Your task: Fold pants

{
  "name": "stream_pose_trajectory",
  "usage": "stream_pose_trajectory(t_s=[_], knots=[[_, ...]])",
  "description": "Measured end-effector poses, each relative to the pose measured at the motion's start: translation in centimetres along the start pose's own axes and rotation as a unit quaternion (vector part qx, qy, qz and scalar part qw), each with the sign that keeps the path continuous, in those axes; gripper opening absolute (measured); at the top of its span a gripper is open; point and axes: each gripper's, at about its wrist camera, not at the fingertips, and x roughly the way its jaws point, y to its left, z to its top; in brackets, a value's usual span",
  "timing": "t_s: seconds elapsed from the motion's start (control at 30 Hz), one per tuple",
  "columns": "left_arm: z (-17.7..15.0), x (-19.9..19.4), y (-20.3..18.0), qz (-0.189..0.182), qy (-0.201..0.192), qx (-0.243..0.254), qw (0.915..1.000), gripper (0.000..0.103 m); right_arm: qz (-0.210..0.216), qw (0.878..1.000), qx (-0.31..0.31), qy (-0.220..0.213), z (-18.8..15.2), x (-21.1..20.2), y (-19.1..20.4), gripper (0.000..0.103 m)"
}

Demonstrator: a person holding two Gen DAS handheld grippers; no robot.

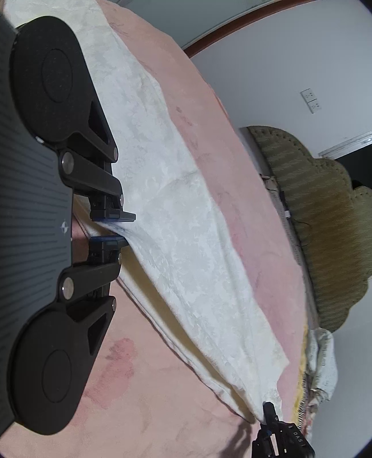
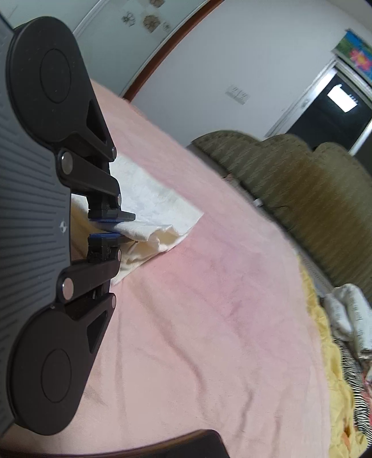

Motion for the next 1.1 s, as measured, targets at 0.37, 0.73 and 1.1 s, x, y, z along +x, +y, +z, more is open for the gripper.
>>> stream_pose_trajectory(t_s=[0.37, 0.73, 1.1], knots=[[0.8, -1.9, 1.0, -0.053, 0.002, -0.009, 0.9985, 0.036, -0.096, 0.990, -0.055, -0.090, 0.3, -2.9, 3.3, 0.017], [3.4, -2.0, 2.1, -0.033, -0.025, -0.048, 0.9980, 0.060, -0.044, 0.989, -0.138, 0.020, 2.1, 8.1, 8.4, 0.017], [2.0, 1.8, 4.2, 0.022, 0.045, -0.102, 0.9935, 0.060, -0.044, 0.989, -0.138, 0.009, -0.2, 5.5, 7.9, 0.017]])
